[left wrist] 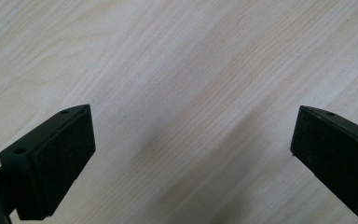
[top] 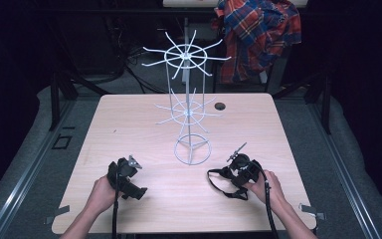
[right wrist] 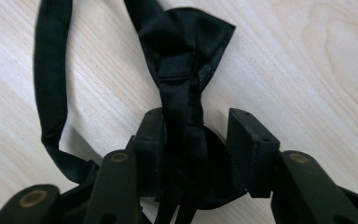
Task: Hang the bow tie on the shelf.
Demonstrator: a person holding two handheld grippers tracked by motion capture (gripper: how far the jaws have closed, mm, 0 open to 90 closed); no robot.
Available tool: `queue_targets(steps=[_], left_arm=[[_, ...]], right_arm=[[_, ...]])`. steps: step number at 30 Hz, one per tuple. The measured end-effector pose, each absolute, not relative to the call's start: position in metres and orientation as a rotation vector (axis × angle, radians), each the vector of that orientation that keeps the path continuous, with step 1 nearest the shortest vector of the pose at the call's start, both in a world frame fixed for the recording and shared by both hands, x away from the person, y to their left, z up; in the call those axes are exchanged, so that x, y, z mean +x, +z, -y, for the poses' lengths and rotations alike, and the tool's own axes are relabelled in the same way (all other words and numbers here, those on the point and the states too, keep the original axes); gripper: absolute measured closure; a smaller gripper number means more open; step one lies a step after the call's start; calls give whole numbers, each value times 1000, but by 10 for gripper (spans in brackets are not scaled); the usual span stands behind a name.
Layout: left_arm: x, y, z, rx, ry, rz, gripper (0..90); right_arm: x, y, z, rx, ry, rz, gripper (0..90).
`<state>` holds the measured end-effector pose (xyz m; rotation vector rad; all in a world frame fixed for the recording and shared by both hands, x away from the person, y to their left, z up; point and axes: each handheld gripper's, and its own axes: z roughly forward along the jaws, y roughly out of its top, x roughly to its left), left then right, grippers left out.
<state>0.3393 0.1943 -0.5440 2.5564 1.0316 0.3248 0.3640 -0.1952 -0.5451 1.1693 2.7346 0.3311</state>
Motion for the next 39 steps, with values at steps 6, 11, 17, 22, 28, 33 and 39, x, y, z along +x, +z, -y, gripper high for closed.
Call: queue_targets(steps=[6,11,17,22,28,33,39], left_arm=[[340,-544,-195,2551,323,-1045,0],[340,-545,-195,2551,342,-1065,0],[341,-545,-196,2551,343,-1068,0],[341,-546,-198,2549,343,-1075,0],[342,-547,-197,2552,345,-1070,0],[343,-548,-197,2554,335,-1076,0],[343,-546,-197,2557,339,-1063,0]], right_arm=[[360,-544,192,1128,342,-2720,755],[355,-533,193,1080,380,-2673,762],[353,-524,198,1071,415,-2644,761],[349,-512,201,1059,468,-2600,761],[345,-501,204,1039,516,-2577,761],[346,-497,205,1048,532,-2566,761],[345,-493,207,1052,554,-2550,761]])
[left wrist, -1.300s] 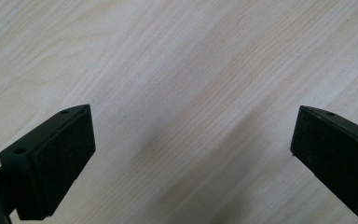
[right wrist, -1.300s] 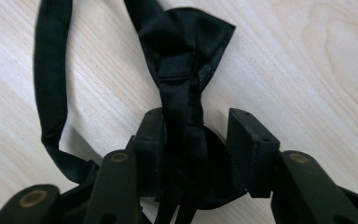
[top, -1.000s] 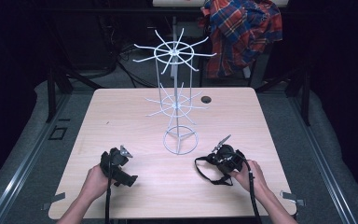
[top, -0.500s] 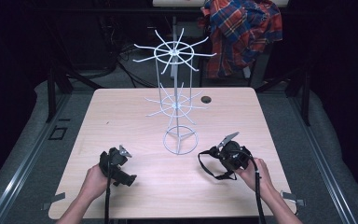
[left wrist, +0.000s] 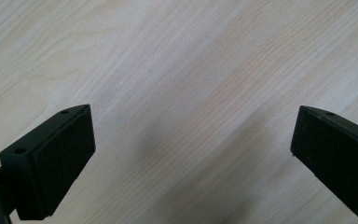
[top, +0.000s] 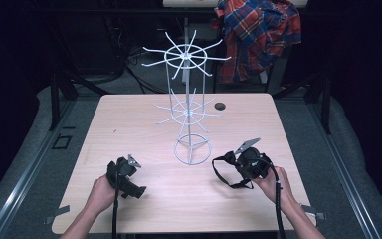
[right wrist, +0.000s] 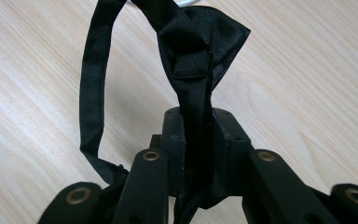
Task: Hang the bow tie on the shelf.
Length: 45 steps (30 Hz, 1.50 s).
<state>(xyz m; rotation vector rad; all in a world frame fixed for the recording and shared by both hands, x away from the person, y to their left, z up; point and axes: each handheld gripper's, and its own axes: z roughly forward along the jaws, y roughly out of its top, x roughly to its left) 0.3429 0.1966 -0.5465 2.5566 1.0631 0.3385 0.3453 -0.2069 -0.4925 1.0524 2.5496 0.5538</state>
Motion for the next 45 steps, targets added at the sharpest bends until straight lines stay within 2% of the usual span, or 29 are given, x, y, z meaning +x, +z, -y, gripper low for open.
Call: queue_targets(steps=[45], left_arm=[[342,-547,-194,2569,336,-1055,0]], right_arm=[[350,-454,219,1087,748,-2420,761]])
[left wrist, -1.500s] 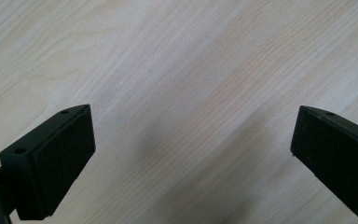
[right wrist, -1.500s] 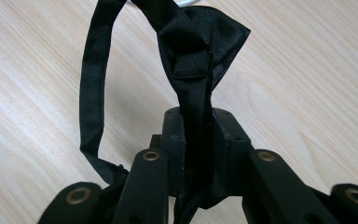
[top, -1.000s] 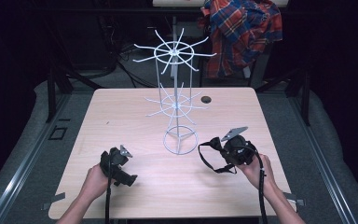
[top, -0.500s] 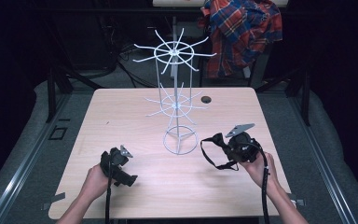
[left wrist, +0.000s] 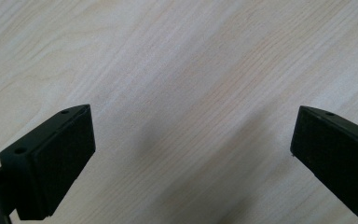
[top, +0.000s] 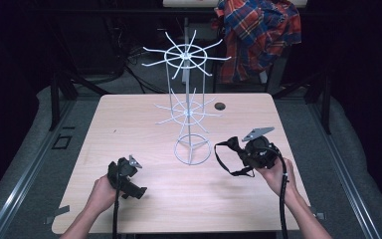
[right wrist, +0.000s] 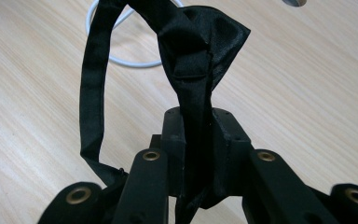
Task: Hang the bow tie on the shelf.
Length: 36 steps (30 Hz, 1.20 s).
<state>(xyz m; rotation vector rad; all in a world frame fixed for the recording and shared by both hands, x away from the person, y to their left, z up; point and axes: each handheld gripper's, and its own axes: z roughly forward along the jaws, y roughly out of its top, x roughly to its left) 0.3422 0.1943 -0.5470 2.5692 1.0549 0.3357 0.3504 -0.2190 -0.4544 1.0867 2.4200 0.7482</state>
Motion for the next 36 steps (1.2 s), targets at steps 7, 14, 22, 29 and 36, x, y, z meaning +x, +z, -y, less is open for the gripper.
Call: queue_targets(steps=[7,14,22,29,36], left_arm=[[342,-547,-194,2566,333,-1054,0],[342,-547,-194,2559,329,-1052,0],[342,-547,-194,2559,327,-1052,0],[342,-547,-194,2560,325,-1051,0],[342,-547,-194,2560,326,-1052,0]], right_arm=[[355,-442,219,1089,781,-2387,762],[360,-434,219,1092,811,-2364,762],[365,-423,220,1101,871,-2322,762],[368,-415,222,1100,894,-2297,762],[369,-408,224,1106,922,-2272,762]])
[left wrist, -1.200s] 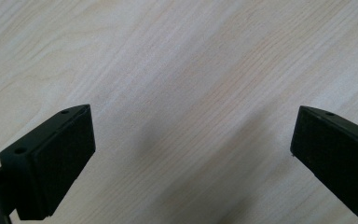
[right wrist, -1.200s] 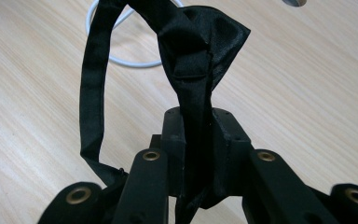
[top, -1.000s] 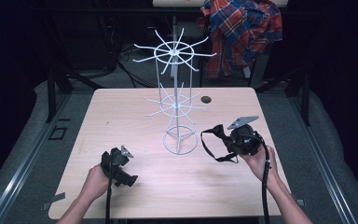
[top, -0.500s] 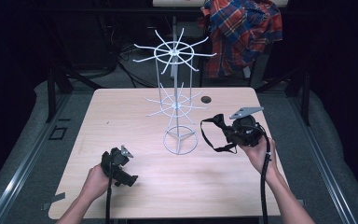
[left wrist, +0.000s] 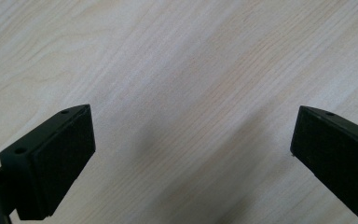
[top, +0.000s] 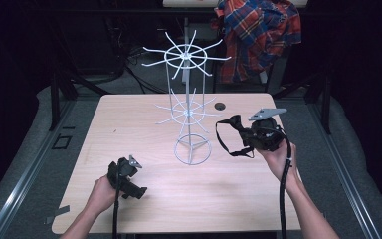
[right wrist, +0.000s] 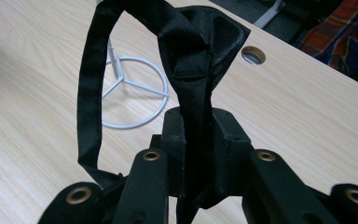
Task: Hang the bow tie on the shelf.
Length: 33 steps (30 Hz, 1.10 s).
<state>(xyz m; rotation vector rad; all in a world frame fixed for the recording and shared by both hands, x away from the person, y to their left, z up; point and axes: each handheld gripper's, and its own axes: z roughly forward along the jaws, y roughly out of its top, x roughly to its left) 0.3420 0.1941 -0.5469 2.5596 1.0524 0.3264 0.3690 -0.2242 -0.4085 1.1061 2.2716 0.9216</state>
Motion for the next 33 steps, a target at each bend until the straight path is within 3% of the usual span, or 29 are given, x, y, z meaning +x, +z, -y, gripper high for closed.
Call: queue_targets(steps=[33], left_arm=[[343,-549,-194,2574,301,-1049,0]], right_arm=[[394,-395,220,1141,956,-2237,763]])
